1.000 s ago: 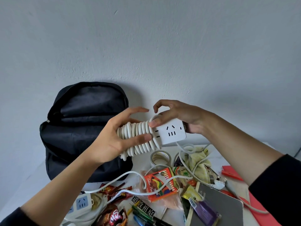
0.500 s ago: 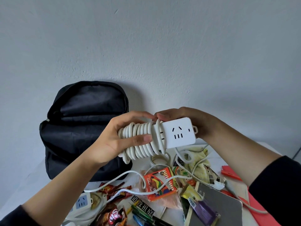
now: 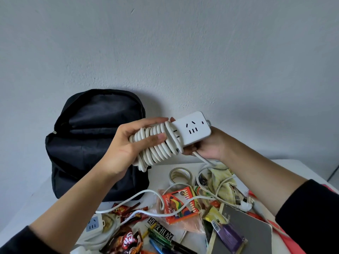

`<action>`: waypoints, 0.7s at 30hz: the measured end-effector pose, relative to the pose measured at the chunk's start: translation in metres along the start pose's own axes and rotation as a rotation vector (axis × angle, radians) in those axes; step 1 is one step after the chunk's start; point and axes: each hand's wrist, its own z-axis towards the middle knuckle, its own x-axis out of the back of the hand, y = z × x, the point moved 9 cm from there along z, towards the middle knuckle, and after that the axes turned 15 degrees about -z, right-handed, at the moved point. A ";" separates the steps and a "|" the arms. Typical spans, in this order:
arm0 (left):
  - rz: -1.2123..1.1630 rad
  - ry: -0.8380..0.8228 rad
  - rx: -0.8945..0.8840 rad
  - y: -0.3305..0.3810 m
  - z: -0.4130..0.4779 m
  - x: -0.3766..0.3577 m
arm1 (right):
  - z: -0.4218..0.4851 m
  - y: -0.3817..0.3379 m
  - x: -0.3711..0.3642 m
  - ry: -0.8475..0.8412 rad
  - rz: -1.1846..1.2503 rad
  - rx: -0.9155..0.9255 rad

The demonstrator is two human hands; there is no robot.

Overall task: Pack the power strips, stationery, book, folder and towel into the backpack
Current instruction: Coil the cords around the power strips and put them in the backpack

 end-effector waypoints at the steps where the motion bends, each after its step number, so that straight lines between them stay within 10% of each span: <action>1: -0.002 0.026 0.001 -0.001 0.001 0.002 | 0.002 0.000 0.002 -0.007 -0.009 0.017; 10: -0.186 0.105 0.076 -0.011 0.000 0.015 | -0.023 0.007 -0.006 -0.155 -0.505 0.072; 21: 0.093 0.391 -0.074 -0.006 0.005 0.048 | -0.033 -0.035 0.008 0.279 -1.430 0.281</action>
